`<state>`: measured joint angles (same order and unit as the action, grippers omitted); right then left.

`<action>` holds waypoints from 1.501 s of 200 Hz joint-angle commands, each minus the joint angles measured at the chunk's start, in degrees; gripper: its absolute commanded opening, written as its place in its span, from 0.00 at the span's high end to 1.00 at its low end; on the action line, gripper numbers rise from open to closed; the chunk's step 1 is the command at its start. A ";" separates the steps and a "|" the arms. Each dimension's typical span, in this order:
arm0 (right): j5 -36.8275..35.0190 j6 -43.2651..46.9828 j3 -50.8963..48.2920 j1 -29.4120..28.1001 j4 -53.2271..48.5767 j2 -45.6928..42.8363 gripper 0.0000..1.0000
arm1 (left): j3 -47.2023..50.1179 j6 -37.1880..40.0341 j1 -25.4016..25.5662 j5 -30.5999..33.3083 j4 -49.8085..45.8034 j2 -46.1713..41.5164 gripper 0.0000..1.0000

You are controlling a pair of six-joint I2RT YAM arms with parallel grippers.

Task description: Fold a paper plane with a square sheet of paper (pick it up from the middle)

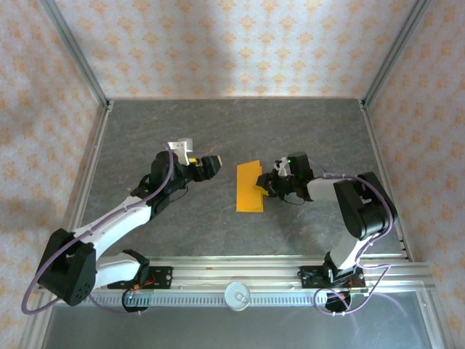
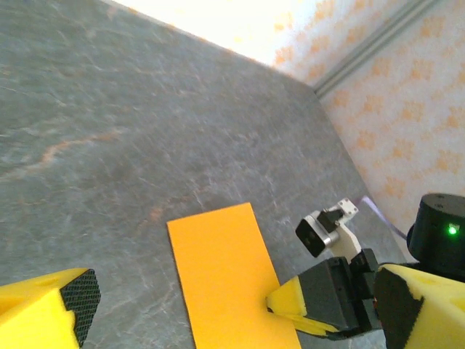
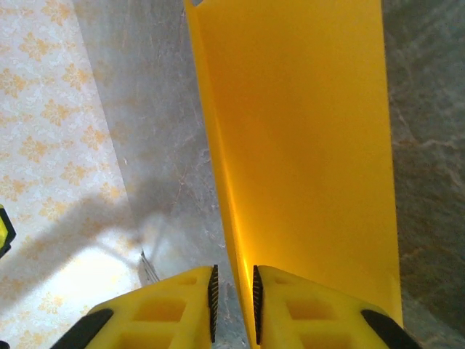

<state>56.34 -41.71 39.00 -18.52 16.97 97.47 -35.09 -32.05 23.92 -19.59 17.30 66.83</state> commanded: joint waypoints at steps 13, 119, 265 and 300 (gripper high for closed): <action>0.37 3.63 2.50 0.43 -3.98 2.44 0.79 | 6.04 -0.17 -1.00 1.88 8.36 -4.43 0.01; 0.80 5.22 4.55 1.55 -5.90 4.86 0.79 | 5.79 5.13 0.77 -10.72 6.04 -0.83 0.17; 2.31 4.80 4.51 2.46 -5.46 5.15 0.88 | -5.96 24.87 24.73 13.42 -11.95 11.67 0.22; 2.36 3.45 4.35 2.44 -4.96 4.66 0.94 | -10.55 31.36 34.21 25.94 -15.50 18.11 0.18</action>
<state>57.91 -37.56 42.35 -16.32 11.57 101.86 -42.48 -7.99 53.47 -6.20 6.57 81.43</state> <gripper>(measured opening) 0.068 0.790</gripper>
